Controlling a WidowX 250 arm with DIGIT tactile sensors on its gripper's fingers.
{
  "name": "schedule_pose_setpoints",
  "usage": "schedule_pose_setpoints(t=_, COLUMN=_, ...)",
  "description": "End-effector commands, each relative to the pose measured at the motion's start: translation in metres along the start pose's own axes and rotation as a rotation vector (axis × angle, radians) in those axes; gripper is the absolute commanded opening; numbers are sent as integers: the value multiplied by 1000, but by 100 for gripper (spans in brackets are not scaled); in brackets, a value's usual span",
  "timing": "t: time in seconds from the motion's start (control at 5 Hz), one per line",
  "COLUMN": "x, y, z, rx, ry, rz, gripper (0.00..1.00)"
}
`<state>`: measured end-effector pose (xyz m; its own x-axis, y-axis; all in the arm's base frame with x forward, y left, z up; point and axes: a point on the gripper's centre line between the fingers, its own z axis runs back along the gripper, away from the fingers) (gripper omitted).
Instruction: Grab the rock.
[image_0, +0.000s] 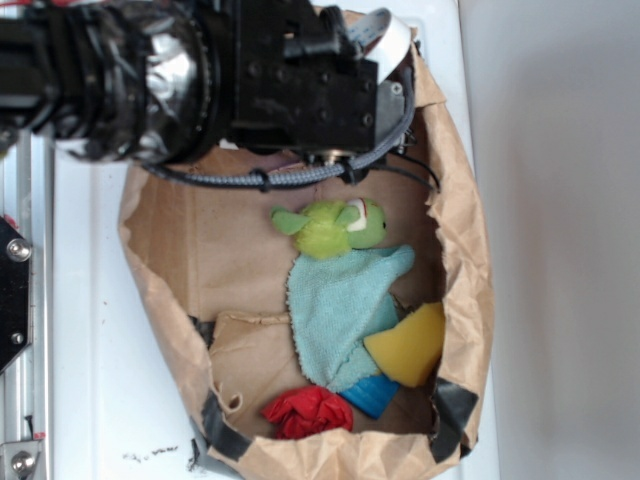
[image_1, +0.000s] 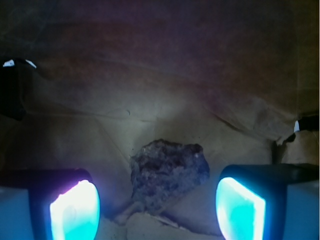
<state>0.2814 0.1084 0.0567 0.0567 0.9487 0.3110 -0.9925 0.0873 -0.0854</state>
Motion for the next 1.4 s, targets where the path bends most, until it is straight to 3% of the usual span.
schedule_pose_setpoints(t=0.0, x=15, y=3, z=14, rx=-35, ry=-56, rz=-17, gripper=100)
schedule_pose_setpoints(t=1.0, x=14, y=3, z=13, rx=-38, ry=-50, rz=-10, gripper=100)
schedule_pose_setpoints(t=1.2, x=8, y=4, z=4, rx=-49, ry=-21, rz=-17, gripper=100)
